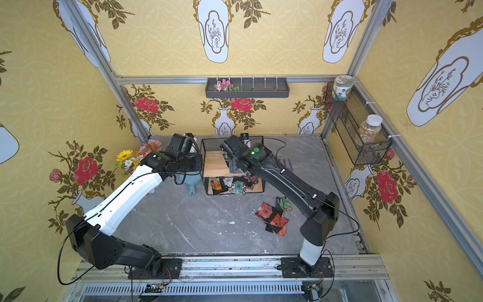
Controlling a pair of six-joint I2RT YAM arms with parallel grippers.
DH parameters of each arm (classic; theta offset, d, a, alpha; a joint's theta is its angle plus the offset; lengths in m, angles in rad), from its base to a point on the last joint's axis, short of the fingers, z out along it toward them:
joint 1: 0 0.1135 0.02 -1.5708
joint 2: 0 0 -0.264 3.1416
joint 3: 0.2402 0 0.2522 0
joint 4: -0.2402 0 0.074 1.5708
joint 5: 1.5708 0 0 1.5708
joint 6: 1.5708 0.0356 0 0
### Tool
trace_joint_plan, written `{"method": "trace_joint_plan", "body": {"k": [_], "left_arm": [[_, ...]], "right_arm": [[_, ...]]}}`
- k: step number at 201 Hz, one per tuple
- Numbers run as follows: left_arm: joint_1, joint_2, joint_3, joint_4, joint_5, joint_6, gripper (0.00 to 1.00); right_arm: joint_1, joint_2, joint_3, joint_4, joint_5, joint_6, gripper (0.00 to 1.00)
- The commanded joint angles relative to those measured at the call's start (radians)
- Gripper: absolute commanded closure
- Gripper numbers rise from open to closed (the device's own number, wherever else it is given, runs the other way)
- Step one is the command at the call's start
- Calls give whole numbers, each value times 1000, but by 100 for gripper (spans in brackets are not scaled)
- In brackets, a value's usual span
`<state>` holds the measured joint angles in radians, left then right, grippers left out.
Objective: Remove the tea bags from the shelf
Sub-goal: Place the tea bag at the center of the board, then pick up the tea bag from the shelf.
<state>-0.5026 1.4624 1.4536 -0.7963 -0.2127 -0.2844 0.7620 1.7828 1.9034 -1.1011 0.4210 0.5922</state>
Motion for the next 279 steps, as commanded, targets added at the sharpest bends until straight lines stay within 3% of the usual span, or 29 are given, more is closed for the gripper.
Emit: {"method": "trace_joint_plan", "body": {"k": [1, 100, 210, 245, 279], "left_arm": [[1, 4, -3, -17, 11, 24, 100], [0, 7, 5, -29, 8, 30, 100], [0, 9, 7, -32, 5, 31, 100], [0, 10, 5, -32, 2, 30, 100], [1, 12, 7, -30, 1, 30, 100]], "right_arm": [[-36, 75, 84, 11, -110, -83, 6], [-88, 352, 355, 45, -180, -170, 5], [-90, 483, 378, 43, -177, -228, 13], [-88, 468, 303, 51, -173, -225, 22], [-79, 471, 286, 33, -157, -224, 38]]}}
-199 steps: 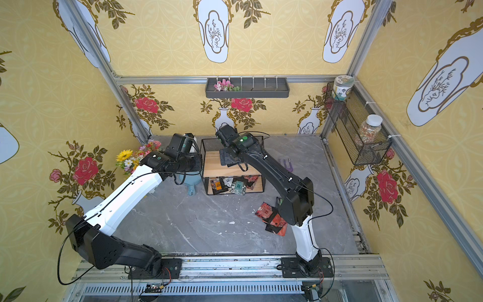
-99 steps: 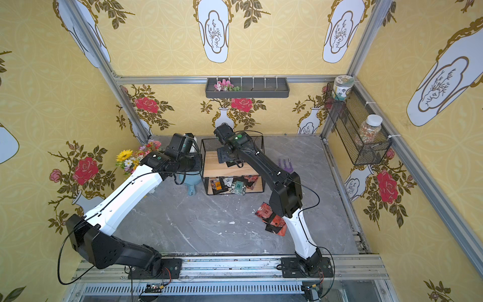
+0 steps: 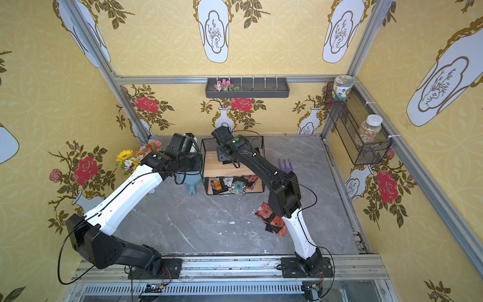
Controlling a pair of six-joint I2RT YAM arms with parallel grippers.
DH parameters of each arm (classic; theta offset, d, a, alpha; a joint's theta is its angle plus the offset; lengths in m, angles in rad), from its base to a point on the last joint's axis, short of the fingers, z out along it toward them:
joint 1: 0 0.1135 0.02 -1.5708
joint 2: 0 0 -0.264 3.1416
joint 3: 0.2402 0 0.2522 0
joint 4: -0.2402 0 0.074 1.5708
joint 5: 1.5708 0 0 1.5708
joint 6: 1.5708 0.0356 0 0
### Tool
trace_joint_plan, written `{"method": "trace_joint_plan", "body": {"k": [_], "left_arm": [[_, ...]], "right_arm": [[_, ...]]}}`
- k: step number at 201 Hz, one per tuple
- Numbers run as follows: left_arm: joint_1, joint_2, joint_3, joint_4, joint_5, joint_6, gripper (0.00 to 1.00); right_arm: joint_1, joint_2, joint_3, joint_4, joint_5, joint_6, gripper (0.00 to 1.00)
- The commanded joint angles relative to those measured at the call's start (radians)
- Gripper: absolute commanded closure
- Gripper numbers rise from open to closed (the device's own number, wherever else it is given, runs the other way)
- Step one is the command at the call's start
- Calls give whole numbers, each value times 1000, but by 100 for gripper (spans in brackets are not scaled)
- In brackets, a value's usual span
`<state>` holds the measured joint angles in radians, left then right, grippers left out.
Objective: Remove the tea bags from the shelf
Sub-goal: Pick up the tea bag from the shelf.
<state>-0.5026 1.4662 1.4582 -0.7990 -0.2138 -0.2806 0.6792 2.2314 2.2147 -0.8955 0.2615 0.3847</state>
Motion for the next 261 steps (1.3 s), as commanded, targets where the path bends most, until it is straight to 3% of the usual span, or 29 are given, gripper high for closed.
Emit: {"method": "trace_joint_plan", "body": {"k": [1, 75, 104, 182, 227, 261], "left_arm": [[1, 8, 2, -28, 2, 25, 100], [0, 14, 4, -28, 4, 27, 100], [1, 14, 6, -28, 4, 28, 100], [1, 16, 6, -28, 2, 29, 100], [0, 18, 14, -32, 2, 29, 100], [0, 17, 10, -29, 0, 26, 100]], "right_arm": [[5, 22, -26, -172, 2, -16, 38], [19, -27, -4, -165, -5, 6, 70], [29, -58, 14, -158, -5, 7, 77], [56, -237, -52, -133, -3, 14, 81], [95, -433, -325, -101, 19, 67, 82], [153, -609, -644, -62, 75, 168, 84]]}}
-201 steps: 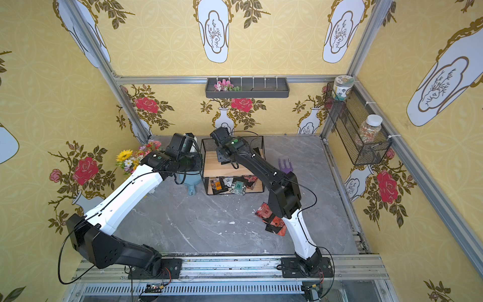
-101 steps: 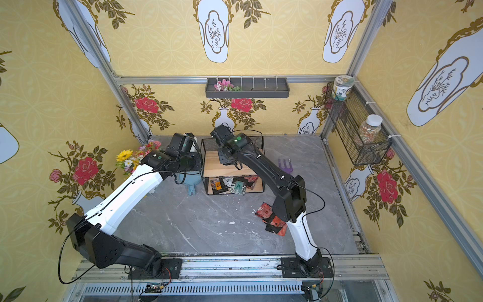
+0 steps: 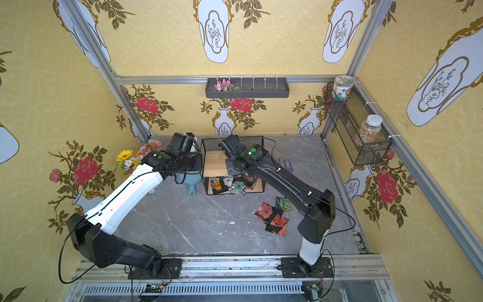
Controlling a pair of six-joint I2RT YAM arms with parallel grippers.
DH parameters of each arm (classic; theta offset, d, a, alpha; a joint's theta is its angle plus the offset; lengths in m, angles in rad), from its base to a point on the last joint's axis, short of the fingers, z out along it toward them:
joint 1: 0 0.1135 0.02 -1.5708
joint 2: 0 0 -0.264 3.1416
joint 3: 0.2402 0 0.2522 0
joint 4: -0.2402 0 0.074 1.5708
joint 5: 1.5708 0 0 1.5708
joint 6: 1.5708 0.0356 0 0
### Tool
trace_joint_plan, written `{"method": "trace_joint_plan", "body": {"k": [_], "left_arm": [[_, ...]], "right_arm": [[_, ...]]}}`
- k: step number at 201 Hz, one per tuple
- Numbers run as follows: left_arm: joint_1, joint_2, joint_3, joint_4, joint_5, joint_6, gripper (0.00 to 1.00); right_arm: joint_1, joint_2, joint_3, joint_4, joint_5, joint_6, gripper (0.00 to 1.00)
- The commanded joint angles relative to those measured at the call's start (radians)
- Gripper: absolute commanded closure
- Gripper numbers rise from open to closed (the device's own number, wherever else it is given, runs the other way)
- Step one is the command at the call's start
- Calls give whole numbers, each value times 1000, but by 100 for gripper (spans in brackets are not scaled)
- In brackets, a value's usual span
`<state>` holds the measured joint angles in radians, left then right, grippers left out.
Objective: Remove the tea bags from the shelf
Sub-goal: Pick up the tea bag from the shelf, then place the tea bag at the center of the board.
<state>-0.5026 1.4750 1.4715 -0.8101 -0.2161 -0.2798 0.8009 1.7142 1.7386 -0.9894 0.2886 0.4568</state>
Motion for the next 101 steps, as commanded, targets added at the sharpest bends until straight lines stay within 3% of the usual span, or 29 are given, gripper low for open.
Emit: {"method": "trace_joint_plan", "body": {"k": [1, 38, 101], "left_arm": [[0, 8, -3, -18, 2, 25, 100], [1, 0, -8, -17, -1, 24, 100], [0, 4, -7, -11, 4, 23, 100]], "right_arm": [[33, -98, -178, 34, 49, 100, 84], [24, -265, -447, 30, 86, 266, 84], [-192, -372, -730, 59, 38, 430, 83]]}}
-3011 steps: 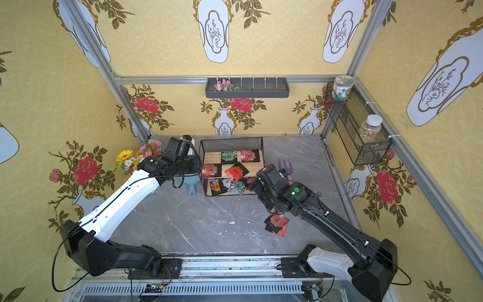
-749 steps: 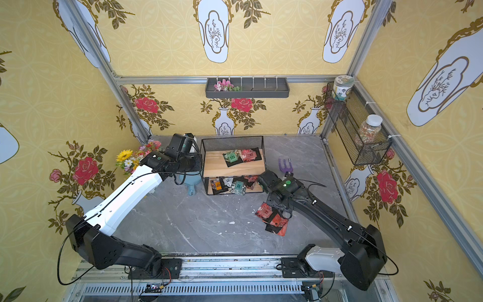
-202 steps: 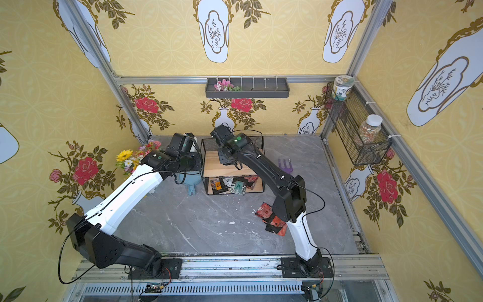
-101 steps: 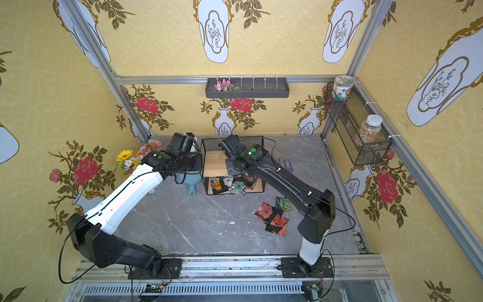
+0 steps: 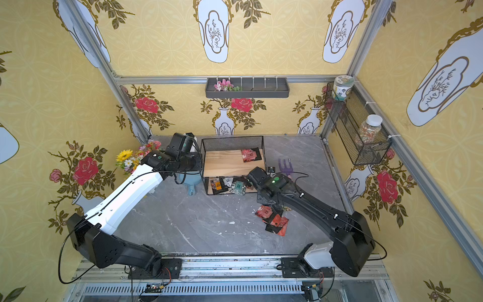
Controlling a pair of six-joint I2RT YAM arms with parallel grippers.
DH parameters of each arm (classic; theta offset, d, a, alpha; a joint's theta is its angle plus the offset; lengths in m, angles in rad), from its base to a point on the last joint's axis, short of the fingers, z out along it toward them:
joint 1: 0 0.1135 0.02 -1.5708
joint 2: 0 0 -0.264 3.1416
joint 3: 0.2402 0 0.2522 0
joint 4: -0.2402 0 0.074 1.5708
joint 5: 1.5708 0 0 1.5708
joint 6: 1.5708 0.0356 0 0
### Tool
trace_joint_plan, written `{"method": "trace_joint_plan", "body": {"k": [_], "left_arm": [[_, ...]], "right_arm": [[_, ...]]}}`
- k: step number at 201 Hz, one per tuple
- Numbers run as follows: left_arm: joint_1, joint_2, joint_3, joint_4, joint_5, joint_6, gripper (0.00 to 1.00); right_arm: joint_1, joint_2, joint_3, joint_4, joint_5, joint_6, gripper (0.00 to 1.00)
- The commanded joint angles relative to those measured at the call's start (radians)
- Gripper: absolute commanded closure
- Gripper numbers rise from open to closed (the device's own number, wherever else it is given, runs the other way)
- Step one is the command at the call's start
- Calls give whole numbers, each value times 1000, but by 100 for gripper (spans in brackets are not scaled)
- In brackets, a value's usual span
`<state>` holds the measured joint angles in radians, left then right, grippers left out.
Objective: Remove the tea bags from the shelf
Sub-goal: Place the tea bag at the center of the board.
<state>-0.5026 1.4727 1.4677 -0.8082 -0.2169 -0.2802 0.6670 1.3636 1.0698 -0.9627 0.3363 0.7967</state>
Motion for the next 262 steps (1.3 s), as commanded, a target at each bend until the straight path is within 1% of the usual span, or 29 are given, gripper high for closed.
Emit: {"method": "trace_joint_plan", "body": {"k": [1, 21, 44, 104, 129, 154, 180, 209, 229, 246, 262], "left_arm": [[0, 5, -2, -12, 5, 24, 100], [1, 8, -1, -13, 5, 24, 100], [0, 11, 0, -13, 7, 26, 100], [1, 20, 12, -19, 7, 32, 100], [1, 23, 15, -20, 6, 34, 100], [1, 24, 12, -20, 5, 35, 100], [0, 24, 11, -19, 5, 35, 100], [1, 23, 11, -19, 7, 33, 100], [1, 21, 10, -17, 7, 33, 100], [0, 21, 11, -18, 10, 32, 100], [1, 19, 9, -17, 8, 32, 100]], "right_arm": [[-63, -21, -65, 34, -11, 91, 82], [-138, -11, -126, 77, -62, 104, 82], [-178, 4, -186, 140, -100, 116, 80], [-202, 54, -250, 205, -103, 146, 70], [-202, 55, -262, 213, -98, 151, 59], [-202, 48, -262, 204, -88, 153, 52], [-203, 38, -255, 183, -78, 163, 50], [-200, 6, -225, 145, -50, 168, 50], [-184, -20, -170, 84, 2, 176, 49], [-149, -51, -95, 10, 86, 183, 44], [-78, -64, 12, -50, 182, 163, 38]]}}
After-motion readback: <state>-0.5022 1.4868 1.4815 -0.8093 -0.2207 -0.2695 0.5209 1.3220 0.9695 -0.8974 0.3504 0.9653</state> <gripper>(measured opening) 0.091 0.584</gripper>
